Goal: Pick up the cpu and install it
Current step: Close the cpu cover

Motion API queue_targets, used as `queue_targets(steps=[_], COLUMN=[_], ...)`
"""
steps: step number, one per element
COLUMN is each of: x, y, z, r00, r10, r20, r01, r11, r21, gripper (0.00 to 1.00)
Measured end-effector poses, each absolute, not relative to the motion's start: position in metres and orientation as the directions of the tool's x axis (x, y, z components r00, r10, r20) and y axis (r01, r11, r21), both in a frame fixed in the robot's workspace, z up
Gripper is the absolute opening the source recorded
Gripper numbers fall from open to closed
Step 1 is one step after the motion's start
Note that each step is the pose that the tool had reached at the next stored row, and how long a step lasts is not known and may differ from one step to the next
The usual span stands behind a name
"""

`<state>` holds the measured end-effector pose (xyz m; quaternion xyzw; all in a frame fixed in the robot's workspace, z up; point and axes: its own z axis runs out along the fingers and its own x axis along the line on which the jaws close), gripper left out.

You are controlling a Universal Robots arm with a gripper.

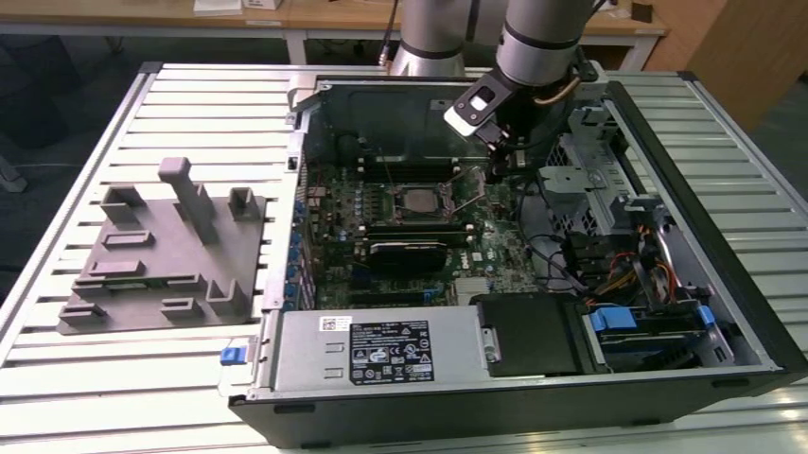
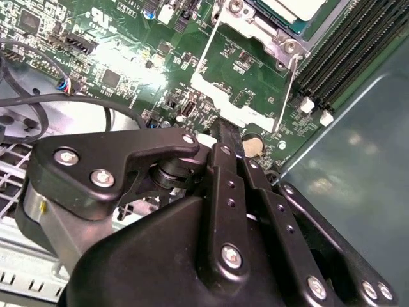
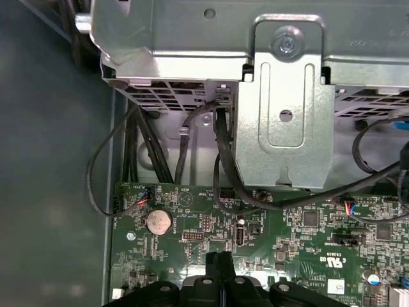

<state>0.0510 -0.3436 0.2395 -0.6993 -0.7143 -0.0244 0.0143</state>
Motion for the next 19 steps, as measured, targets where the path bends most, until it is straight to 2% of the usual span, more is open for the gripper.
queue_targets(steps=[19], x=[0.04], y=[-0.344], z=[0.238], r00=[-0.022], r10=[0.998], r20=[0.056], r01=[1.0], r11=[0.021], r21=[0.015], gripper=[0.11])
